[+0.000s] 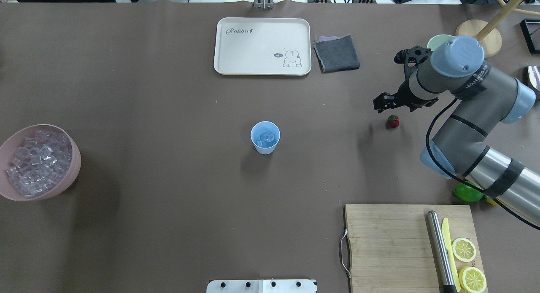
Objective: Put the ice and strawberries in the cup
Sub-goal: 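Move the right gripper down to the red strawberry and grasp it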
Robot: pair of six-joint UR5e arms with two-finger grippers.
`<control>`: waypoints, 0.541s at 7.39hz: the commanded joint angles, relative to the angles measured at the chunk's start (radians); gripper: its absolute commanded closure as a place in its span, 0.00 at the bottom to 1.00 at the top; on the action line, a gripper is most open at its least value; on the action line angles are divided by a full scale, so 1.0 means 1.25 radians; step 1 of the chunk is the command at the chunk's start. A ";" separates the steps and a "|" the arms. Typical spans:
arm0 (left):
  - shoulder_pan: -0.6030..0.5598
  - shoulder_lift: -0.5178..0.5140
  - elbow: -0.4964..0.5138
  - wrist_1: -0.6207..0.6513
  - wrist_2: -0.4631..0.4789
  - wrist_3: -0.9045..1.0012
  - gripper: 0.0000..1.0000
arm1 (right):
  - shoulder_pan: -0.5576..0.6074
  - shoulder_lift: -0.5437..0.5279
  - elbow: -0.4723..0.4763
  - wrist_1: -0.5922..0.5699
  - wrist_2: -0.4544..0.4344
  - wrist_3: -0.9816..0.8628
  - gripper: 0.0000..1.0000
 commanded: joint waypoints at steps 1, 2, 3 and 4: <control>0.000 -0.002 0.000 0.001 0.000 0.000 0.00 | -0.017 -0.005 -0.005 0.001 -0.021 0.008 0.04; 0.000 -0.002 0.000 0.001 0.000 0.000 0.00 | -0.019 -0.011 -0.004 0.001 -0.021 0.009 0.06; 0.000 -0.003 0.000 0.001 0.000 0.000 0.00 | -0.021 -0.013 -0.003 0.001 -0.021 0.009 0.12; 0.000 -0.003 0.000 0.001 0.000 0.000 0.00 | -0.023 -0.018 -0.004 0.001 -0.021 0.009 0.27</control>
